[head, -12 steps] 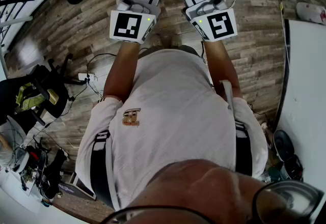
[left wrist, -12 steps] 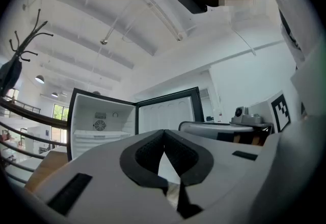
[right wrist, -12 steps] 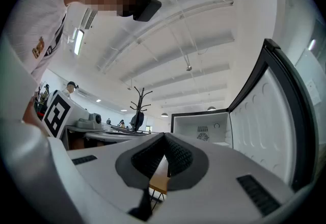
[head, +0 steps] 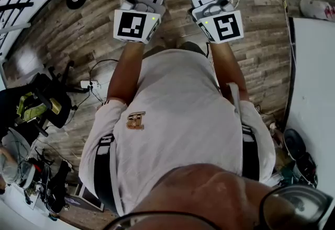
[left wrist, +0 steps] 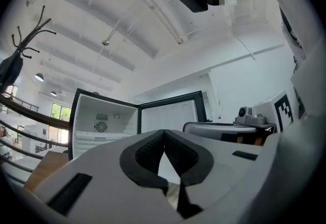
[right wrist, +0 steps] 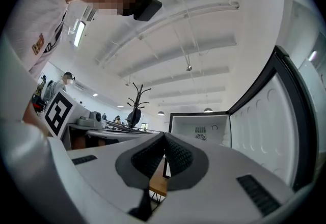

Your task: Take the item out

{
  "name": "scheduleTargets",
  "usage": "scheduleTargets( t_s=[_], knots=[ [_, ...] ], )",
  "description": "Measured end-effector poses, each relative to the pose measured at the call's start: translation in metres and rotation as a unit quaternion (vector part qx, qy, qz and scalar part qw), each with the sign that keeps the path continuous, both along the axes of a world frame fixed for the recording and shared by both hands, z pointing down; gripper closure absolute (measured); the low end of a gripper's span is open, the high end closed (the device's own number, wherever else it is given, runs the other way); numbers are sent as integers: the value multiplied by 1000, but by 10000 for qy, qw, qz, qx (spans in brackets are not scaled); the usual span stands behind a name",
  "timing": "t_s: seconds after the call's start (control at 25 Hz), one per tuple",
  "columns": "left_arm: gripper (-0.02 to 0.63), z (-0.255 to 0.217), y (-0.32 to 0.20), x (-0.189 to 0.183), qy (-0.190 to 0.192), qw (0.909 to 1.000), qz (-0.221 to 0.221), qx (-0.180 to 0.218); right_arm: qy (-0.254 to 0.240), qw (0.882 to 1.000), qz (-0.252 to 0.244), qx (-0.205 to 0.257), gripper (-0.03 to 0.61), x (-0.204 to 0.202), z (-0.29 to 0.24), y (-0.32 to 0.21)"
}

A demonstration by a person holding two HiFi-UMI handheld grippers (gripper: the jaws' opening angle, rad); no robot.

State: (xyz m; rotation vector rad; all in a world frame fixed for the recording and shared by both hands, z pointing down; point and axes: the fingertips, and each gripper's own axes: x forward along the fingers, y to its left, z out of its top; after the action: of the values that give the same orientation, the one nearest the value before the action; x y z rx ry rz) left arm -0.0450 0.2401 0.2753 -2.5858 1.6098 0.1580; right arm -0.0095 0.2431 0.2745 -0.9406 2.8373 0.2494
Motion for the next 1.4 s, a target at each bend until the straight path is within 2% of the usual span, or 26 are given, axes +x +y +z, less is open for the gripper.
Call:
scheduleTargets(
  t_s=[0.48, 0.72, 1.08, 1.4],
  knots=[
    [595, 10, 0, -48, -38, 9993, 372, 53, 152, 9988, 456, 57, 546, -43, 7, 3],
    [595, 15, -8, -60, -48, 9990, 445, 52, 257, 9977, 609, 135, 546, -51, 10, -4],
    [595, 23, -40, -59, -107, 9989, 451, 23, 264, 9975, 618, 220, 546, -54, 15, -38],
    [595, 30, -103, -60, -178, 9992, 356, -58, 287, 9977, 574, 219, 546, -53, 19, -101]
  ],
)
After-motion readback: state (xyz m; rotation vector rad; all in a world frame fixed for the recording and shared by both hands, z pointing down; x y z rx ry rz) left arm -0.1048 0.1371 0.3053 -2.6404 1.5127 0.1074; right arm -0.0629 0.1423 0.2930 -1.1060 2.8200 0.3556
